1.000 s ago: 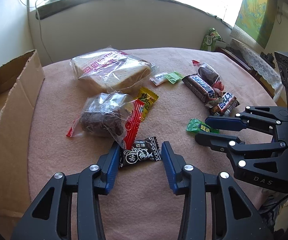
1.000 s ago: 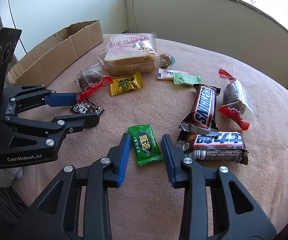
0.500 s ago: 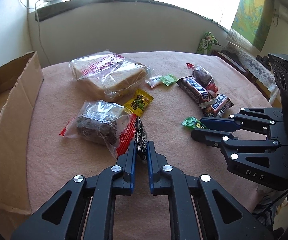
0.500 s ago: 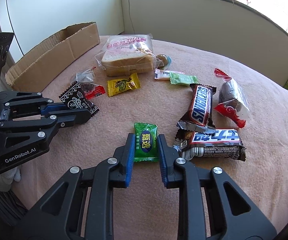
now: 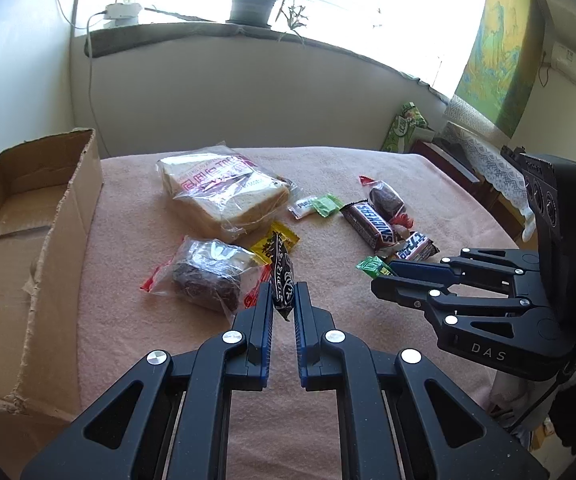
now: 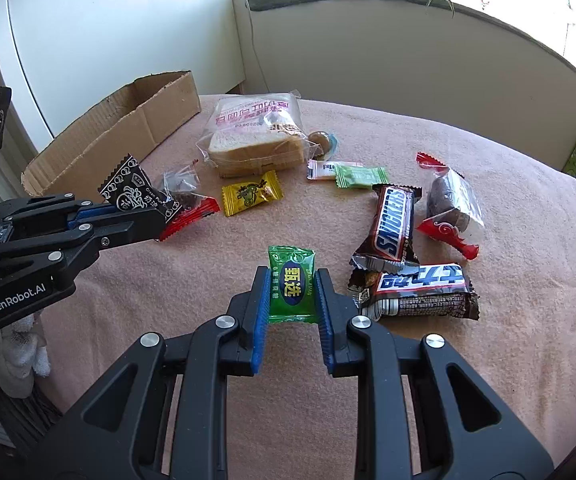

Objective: Organize snacks
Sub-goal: 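Carry both candies over the cardboard box and open both grippers to drop them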

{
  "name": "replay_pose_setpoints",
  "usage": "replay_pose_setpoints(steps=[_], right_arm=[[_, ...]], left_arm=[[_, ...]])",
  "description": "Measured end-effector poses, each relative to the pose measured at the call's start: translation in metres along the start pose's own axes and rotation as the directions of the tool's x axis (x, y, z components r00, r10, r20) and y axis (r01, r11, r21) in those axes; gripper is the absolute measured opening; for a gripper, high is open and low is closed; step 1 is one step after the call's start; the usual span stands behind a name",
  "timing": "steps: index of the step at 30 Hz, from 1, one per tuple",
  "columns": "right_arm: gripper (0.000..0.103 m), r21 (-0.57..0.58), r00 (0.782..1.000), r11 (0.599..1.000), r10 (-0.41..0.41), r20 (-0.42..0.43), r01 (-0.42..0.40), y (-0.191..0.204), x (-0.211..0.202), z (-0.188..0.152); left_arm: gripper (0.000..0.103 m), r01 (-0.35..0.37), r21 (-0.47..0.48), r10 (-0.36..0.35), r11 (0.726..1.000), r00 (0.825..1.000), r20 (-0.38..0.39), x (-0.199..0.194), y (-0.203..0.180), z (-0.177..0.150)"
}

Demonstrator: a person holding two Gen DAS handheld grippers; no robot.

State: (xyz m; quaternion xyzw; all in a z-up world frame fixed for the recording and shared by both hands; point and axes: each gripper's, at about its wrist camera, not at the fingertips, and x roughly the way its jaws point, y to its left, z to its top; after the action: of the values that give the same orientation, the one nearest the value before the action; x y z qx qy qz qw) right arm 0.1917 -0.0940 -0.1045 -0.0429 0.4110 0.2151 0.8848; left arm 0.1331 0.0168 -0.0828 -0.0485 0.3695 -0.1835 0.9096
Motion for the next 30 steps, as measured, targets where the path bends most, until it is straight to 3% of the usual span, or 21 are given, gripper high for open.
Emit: replay_pose_setpoints(steps=[8, 16, 22, 30], right_arm=[[0.023, -0.023, 0.997, 0.999, 0.038, 0.066, -0.037, 0.022, -0.015, 0.030], [0.023, -0.086, 0.990, 0.993, 0.093, 0.104, -0.085, 0.060, -0.017, 0.056], [0.023, -0.139, 0.983, 0.982, 0.144, 0.117, -0.127, 0.092, -0.014, 0.073], [0.023, -0.213, 0.971, 0.960, 0.209, 0.117, -0.181, 0.135, -0.005, 0.090]], left_arm=[[0.009, -0.013, -0.088, 0.022, 0.996, 0.995, 0.100, -0.031, 0.031, 0.012], [0.009, -0.094, -0.176, 0.126, 0.980, 0.975, 0.181, -0.061, 0.070, 0.018], [0.009, -0.163, -0.255, 0.218, 0.953, 0.954, 0.205, -0.077, 0.104, 0.016], [0.009, -0.197, -0.328, 0.268, 0.924, 0.945, 0.188, -0.083, 0.137, 0.008]])
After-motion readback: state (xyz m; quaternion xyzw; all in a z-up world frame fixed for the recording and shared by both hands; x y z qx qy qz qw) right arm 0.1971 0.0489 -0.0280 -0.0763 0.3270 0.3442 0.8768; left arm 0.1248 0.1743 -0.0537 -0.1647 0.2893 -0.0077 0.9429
